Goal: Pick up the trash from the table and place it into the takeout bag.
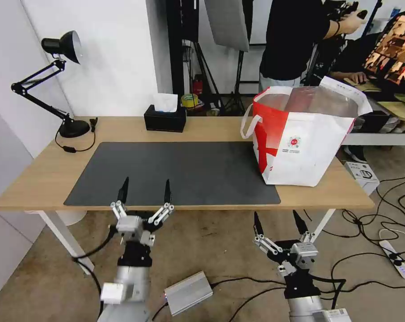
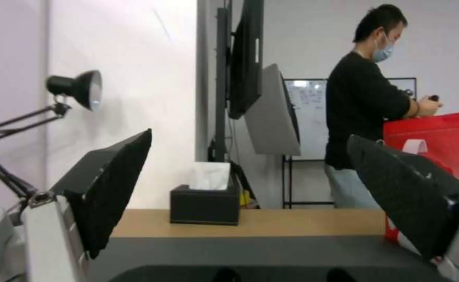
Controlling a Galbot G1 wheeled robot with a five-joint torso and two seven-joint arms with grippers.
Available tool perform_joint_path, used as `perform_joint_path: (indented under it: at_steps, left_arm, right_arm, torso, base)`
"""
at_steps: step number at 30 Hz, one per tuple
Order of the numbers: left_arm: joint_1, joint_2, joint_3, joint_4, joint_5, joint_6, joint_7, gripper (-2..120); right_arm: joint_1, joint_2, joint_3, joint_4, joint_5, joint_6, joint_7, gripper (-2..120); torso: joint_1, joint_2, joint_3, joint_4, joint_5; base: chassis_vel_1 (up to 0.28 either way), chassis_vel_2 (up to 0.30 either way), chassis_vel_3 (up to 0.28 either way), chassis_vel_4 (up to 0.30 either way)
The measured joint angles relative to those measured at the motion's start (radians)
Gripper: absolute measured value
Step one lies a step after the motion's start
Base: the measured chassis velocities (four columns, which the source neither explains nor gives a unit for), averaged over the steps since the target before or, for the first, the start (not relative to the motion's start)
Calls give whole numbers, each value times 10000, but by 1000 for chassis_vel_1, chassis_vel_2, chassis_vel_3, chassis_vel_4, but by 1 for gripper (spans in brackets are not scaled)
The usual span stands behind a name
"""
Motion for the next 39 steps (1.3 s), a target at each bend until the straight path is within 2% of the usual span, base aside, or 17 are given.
perform_joint_path:
  at_steps: [6, 16, 39]
  left_arm:
    - [821, -469, -355, -311, 788, -332, -105, 100]
    - [1186, -651, -685, -273, 948, -196, -679, 100]
    - [1666, -1284, -286, 485, 1501, -358, -888, 100]
  right_arm:
    - [0, 0, 0, 0, 0, 0, 0, 100]
    - [0, 0, 0, 0, 0, 0, 0, 100]
    - [0, 0, 0, 0, 0, 0, 0, 100]
  torso:
    - [0, 0, 0, -1, 0]
    - [1, 0, 0, 0, 0]
    - [1, 0, 1, -1, 0]
  base:
    - [0, 0, 0, 0]
    - [0, 0, 0, 0]
    - [0, 0, 0, 0]
